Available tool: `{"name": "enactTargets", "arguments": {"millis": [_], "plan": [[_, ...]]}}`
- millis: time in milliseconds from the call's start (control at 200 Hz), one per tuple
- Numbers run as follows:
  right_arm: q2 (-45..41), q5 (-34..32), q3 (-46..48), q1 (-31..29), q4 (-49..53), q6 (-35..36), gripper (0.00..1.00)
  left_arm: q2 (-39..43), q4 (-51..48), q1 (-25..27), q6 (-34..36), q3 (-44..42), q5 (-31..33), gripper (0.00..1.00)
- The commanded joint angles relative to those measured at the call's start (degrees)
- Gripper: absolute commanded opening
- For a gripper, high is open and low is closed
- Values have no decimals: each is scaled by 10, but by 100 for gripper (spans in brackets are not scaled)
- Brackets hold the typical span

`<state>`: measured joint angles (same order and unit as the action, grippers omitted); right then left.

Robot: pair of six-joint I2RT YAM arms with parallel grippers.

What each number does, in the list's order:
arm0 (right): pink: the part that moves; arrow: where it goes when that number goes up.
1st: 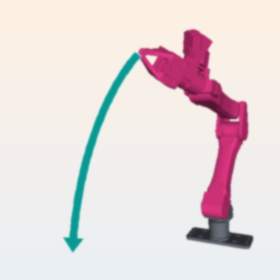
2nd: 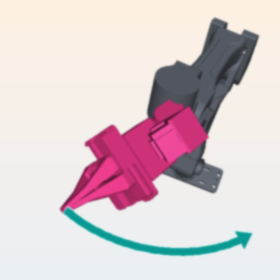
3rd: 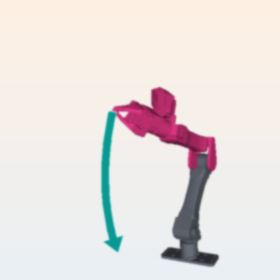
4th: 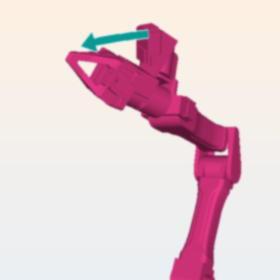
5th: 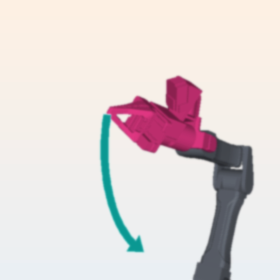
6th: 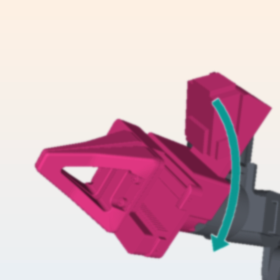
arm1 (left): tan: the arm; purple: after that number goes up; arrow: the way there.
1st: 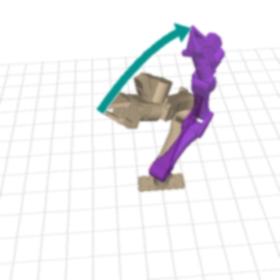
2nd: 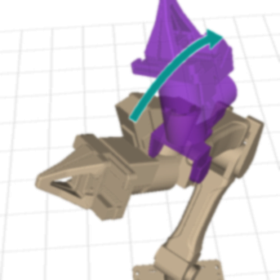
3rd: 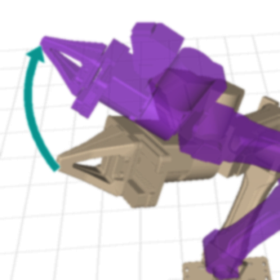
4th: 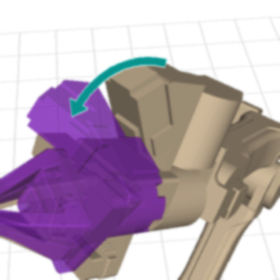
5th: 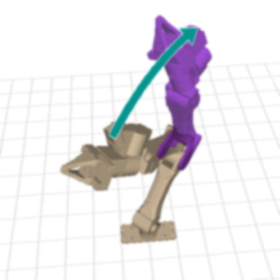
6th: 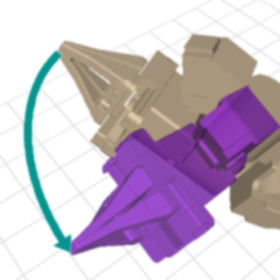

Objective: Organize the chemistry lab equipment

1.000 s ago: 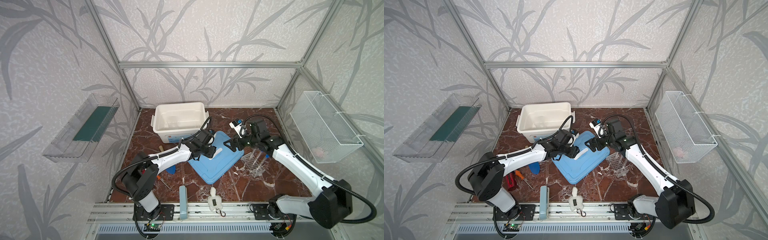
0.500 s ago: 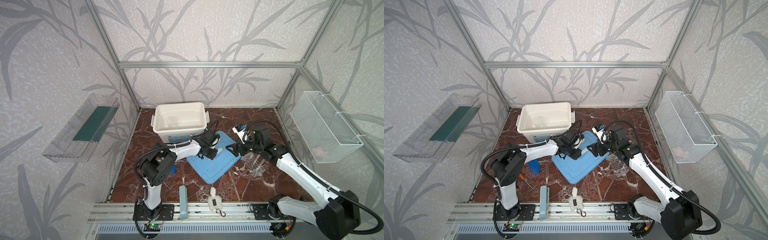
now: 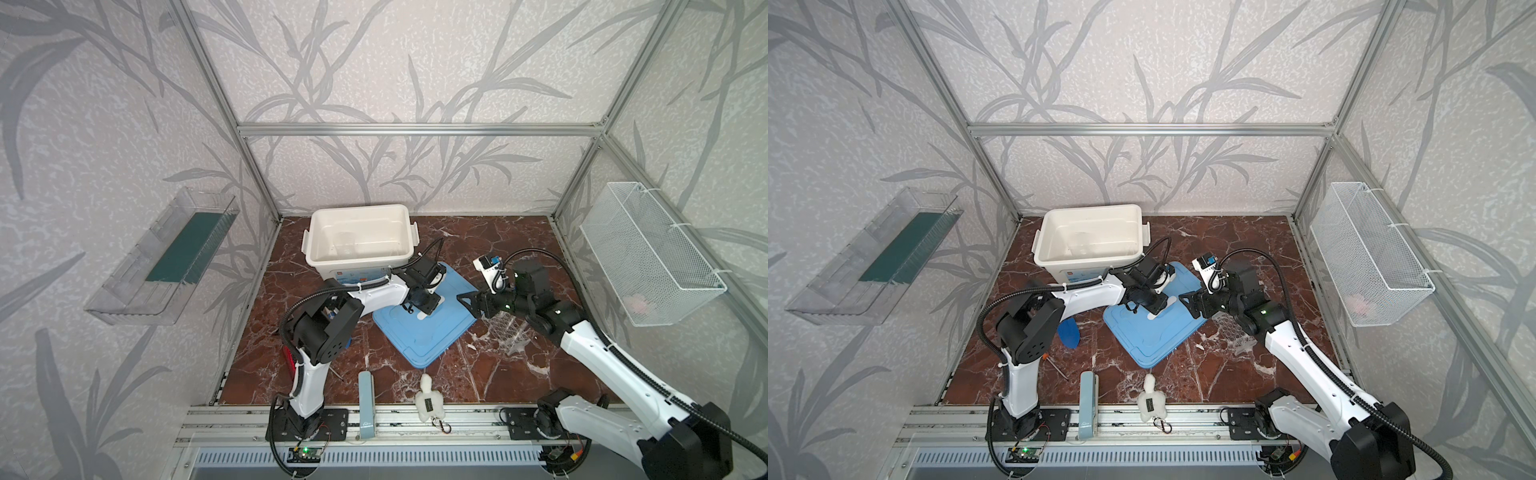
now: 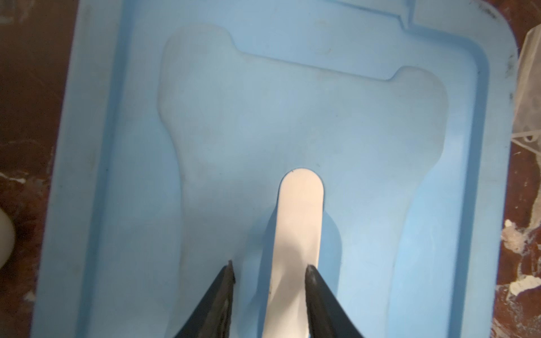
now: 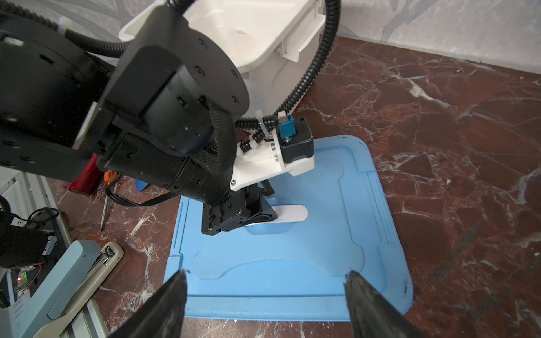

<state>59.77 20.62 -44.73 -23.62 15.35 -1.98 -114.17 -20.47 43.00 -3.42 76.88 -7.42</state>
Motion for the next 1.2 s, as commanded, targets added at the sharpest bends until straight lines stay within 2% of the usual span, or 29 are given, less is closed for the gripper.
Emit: {"name": "enactTargets", "arguments": {"millis": [0, 260, 445, 490, 720, 885, 990, 1194], "plan": [[-16, -27, 10, 1, -26, -8, 83, -14, -49, 10, 30, 7, 29, 44], [-5, -30, 18, 1, -40, -25, 82, -31, -66, 12, 46, 19, 23, 49], [-2, -37, 29, 1, -40, -24, 82, -32, -67, 11, 48, 24, -22, 48], [-2, -40, 31, 2, -41, -25, 82, -32, -68, 12, 46, 23, -23, 46], [2, -42, 43, 2, -49, -30, 82, -7, -58, 12, 44, 1, -7, 45], [5, -49, 43, 2, -51, -30, 82, 1, -68, 14, 55, 6, -27, 41], [3, -58, 47, 2, -50, -30, 82, 16, -36, 14, 51, -18, -32, 41], [-2, -60, 57, 5, -50, -29, 82, 7, -41, 15, 54, -13, -42, 43]]}}
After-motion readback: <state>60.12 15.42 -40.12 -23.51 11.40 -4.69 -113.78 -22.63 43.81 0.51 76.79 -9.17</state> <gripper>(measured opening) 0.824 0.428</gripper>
